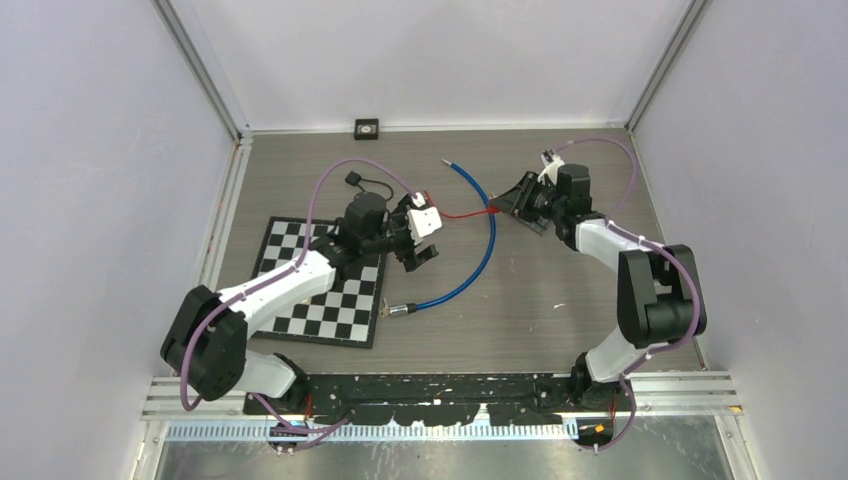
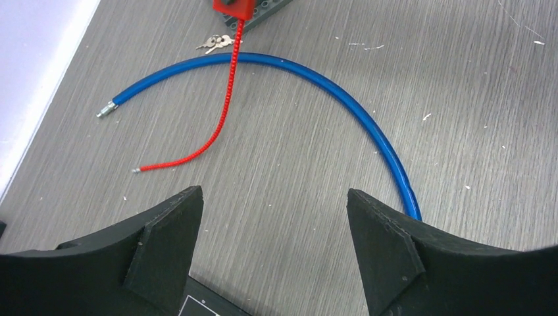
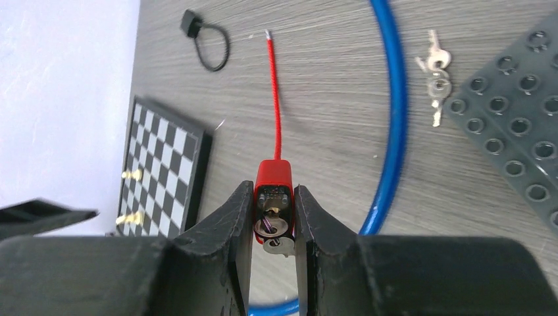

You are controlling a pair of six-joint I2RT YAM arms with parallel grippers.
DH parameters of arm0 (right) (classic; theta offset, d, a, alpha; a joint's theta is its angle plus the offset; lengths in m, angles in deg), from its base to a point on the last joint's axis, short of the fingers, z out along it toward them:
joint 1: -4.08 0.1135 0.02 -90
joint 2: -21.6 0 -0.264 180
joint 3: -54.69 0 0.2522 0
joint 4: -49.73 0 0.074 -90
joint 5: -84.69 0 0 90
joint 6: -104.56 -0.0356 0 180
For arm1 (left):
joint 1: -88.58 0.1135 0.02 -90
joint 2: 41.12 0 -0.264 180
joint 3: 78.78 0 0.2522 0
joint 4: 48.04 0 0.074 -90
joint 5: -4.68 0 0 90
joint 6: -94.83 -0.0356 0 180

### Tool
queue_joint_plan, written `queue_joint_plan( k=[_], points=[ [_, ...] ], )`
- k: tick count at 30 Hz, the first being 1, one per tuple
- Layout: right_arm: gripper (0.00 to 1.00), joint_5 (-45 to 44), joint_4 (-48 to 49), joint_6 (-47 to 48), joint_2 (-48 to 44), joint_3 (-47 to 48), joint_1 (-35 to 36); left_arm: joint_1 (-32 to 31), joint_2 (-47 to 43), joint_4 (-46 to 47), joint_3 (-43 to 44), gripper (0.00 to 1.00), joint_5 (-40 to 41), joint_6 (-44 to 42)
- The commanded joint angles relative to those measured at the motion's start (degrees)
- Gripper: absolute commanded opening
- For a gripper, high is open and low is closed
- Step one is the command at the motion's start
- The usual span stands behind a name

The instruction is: Unlock with the key

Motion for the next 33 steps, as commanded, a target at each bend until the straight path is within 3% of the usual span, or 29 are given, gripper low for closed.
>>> queue_joint_plan(
  k=[1, 12, 18, 27, 33],
  points=[
    [0.01, -5.86, 10.13, -5.75, 4.07, -0.79, 0.74, 0.26, -2.79, 0.99, -0.34, 0.82, 0.53, -0.62],
    [0.23, -7.75, 10.22, -5.68, 12.84, 0.16, 6.72, 0.26, -4.14, 0.73, -1.12, 0.84, 2.35, -1.13],
    [0.45, -8.89, 5.44, -3.50, 13.36, 0.81, 7.83, 0.29, -5.42, 0.40, -1.77, 0.86, 3.43, -1.67],
    [0.79, -10.70, -5.77, 5.75, 5.06, 3.27, 7.95, 1.73, -5.05, 2.82, -2.23, 0.99, 9.00, 2.71],
    [0.85, -11.45, -10.72, 12.51, -3.39, 3.76, 7.81, 4.17, -1.81, -0.99, 2.86, 1.00, 19.95, 8.54]
  ],
)
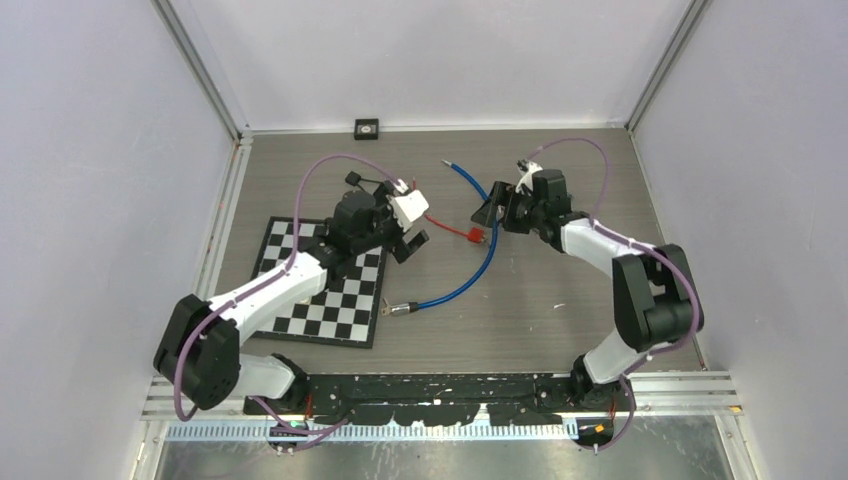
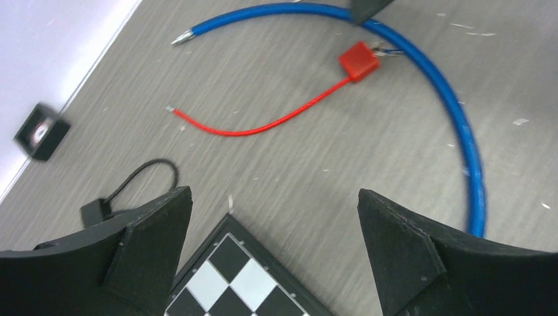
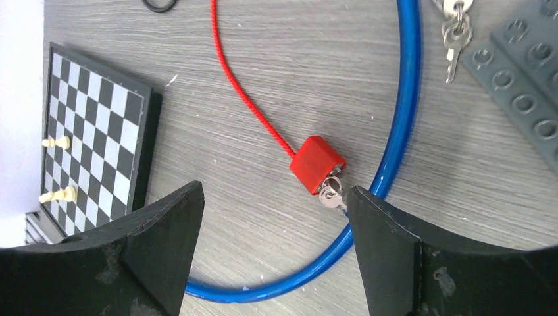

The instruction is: Unlock with the key

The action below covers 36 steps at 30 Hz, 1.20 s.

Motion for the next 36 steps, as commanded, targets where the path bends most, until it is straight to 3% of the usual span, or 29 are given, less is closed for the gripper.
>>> queue_joint_plan(
  k=[1, 7, 13, 21, 25, 29, 36],
  points=[
    [0.85, -1.07, -3.89, 8.63, -8.75, 2.57, -0.16, 2.83, 3.17, -2.46, 6.73, 1.00, 9.56, 5.50],
    [0.87, -2.15, -11.46, 16.33, -18.30, 4.03, -0.35, 11.97, 15.76, -15.19, 22.26, 0.98, 10.77, 13.25],
    [0.94, -2.04, -14.39, 18.00, -25.42, 1.01, -0.73, 20.24, 30.58, -22.66, 37.30, 0.99, 8.51, 13.36],
    [0.95, 5.00, -15.11, 18.59, -26.72, -0.13, -3.08, 23.73, 50.14, -33.31, 61.90, 1.00, 5.50, 10.75],
    [0.95, 7.70, -14.60, 18.68, -27.29, -1.15, -4.77, 24.45, 59.23, -38.79, 71.74, 0.92, 5.39, 9.37],
    [0.95, 9.08, -13.41, 18.10, -27.91, -2.28, -6.90, 25.56, 63.21, -41.62, 75.88, 0.85, 3.96, 9.46],
    [0.94, 10.81, -12.89, 16.96, -27.35, -2.27, -8.87, 25.97, 62.50, -41.50, 72.45, 0.80, 2.47, 8.30]
  ],
)
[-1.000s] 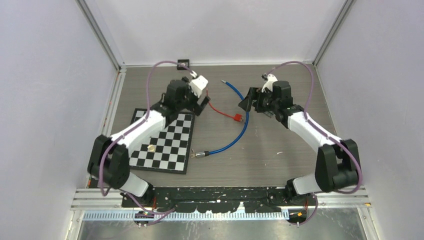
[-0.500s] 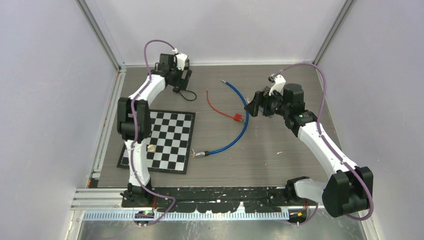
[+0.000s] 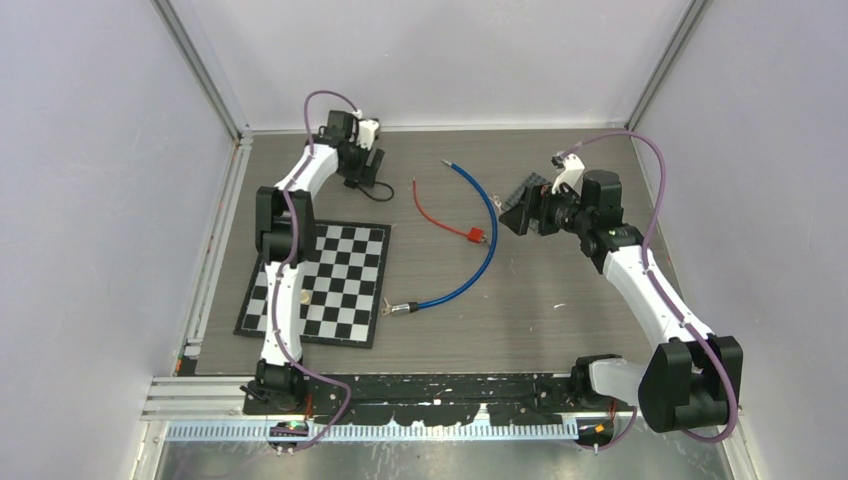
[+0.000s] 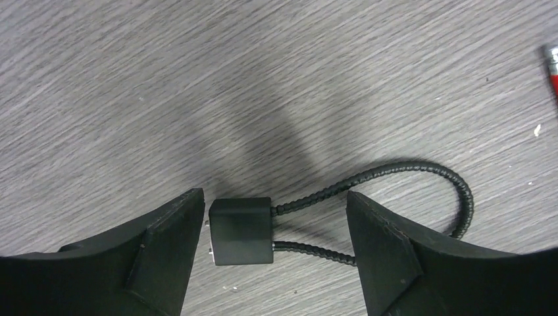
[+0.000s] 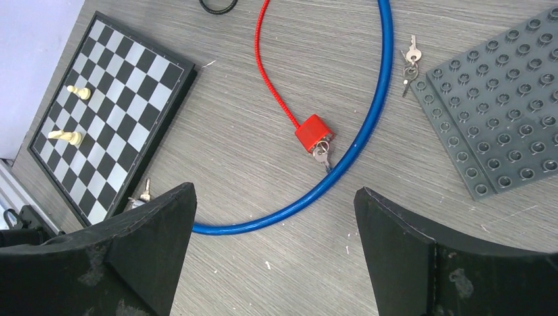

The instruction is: Unlock with the key

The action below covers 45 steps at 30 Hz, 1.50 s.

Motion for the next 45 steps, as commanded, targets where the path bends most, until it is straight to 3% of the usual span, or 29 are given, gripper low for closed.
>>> queue_joint_plan(
  k=[1, 10, 17, 20, 26, 29, 33, 38, 45],
  points=[
    [0.95, 2.72, 2.68, -0.72, -0.81, 0.32, -0.93, 0.69, -1.76, -1.27, -1.21, 0.79, -1.89, -1.42],
    [0.95, 4.93, 3.69, -2.26, -0.39, -0.21, -2.42, 1.90, -3.43, -0.68, -4.38, 0.76, -1.49, -1.02],
    [0.94, 6.76, 4.19, -3.47, 0.49, -0.21, -3.37, 2.60, -6.18, 1.12, -10.32, 0.66, 0.74, -1.39],
    [0.95, 7.25, 4.48, -3.87, 1.01, -0.21, -3.64, 2.68, -6.17, 0.93, -10.85, 0.57, 0.69, -1.59],
    [0.95, 7.55, 4.51, -4.16, 1.58, 0.08, -3.99, 2.51, -8.15, 0.55, -10.45, 0.22, -4.94, 0.90],
    [0.95, 7.46, 4.13, -4.12, 1.44, 0.38, -4.51, 2.00, -12.94, 1.90, -13.07, 0.11, -9.38, 3.76],
    [0.95, 6.07, 1.70, -1.77, 1.23, 1.81, -4.90, -0.96, -22.37, 4.39, -20.52, 0.09, -13.47, 6.33],
    [0.95, 2.33, -1.97, 1.59, 1.06, 3.56, -4.90, -9.68, -35.03, 8.34, -34.17, 0.09, -11.84, 4.38],
    [0.95, -0.92, -3.63, 2.75, 3.12, 4.95, -4.90, -20.74, -36.86, 10.59, -41.95, 0.09, -7.87, 4.14]
  ],
)
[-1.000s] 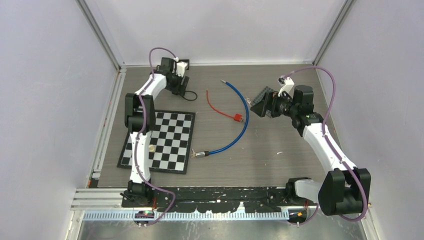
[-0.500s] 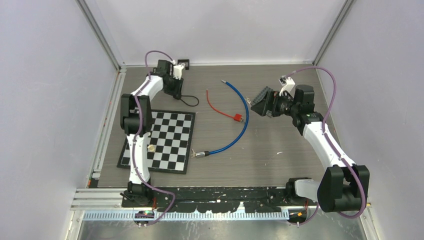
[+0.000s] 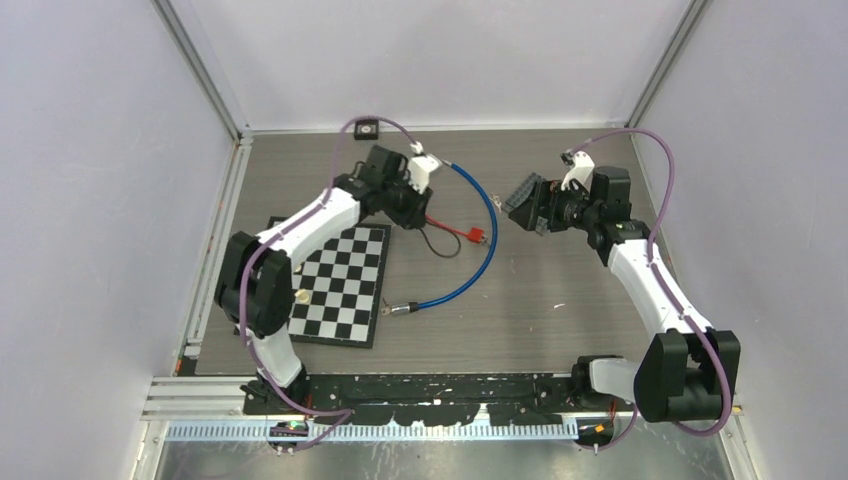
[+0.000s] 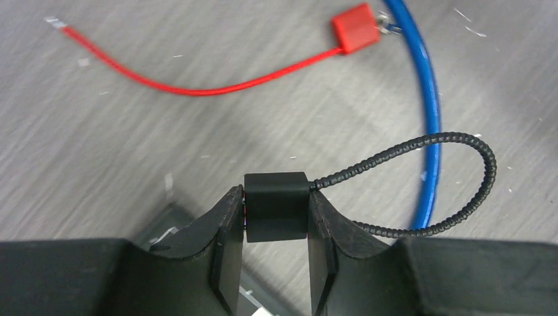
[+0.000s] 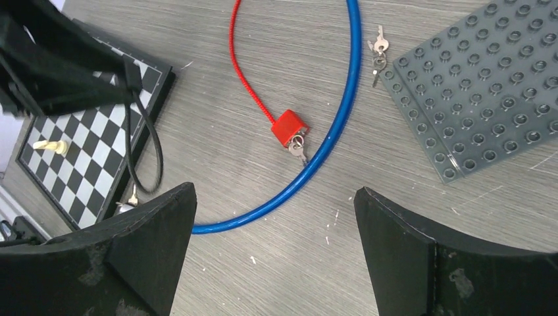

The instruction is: Unlock with the key

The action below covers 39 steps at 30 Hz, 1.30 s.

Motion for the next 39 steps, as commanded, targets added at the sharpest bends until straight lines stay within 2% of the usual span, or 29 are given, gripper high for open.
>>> queue_joint_plan(
  k=[1, 6, 14, 16, 21, 26, 31, 39],
  points=[
    [0.94, -2.83, -1.02, 1.97, 2.05, 3.47, -0.23, -3.82, 2.45, 2.83, -2.50, 0.09, 2.41, -0.63],
    [0.89, -7.05, -2.13, 4.50, 6.92, 6.03, 0.67, -6.39, 7.06, 3.80, -1.94, 0.10, 4.75, -0.93],
    [0.79, -17.14, -1.99, 12.26, 20.61, 15.84, 6.29, -6.70, 9.95, 3.97, -3.02, 0.15, 7.51, -1.26],
    [0.76, -19.97, -2.29, 13.96, 24.87, 19.53, 7.90, -6.81, 9.82, 3.17, -3.61, 0.22, 7.72, -1.73],
    [0.61, -22.46, -5.62, 15.55, 36.44, 30.49, 8.95, -7.24, 8.31, -0.01, -4.55, 0.51, 7.59, -3.68],
    [0.58, -23.97, -7.70, 18.59, 44.19, 36.93, 10.26, -7.23, 4.28, -0.27, -5.97, 0.69, 7.66, -4.94],
    [0.56, -24.30, -9.16, 20.19, 48.47, 40.36, 11.09, -7.26, 0.33, -0.66, -6.59, 0.77, 9.20, -7.07],
    [0.54, -24.18, -11.02, 22.78, 52.53, 43.12, 12.33, -7.14, -4.87, 0.81, -8.59, 0.81, 11.42, -8.15]
  ],
)
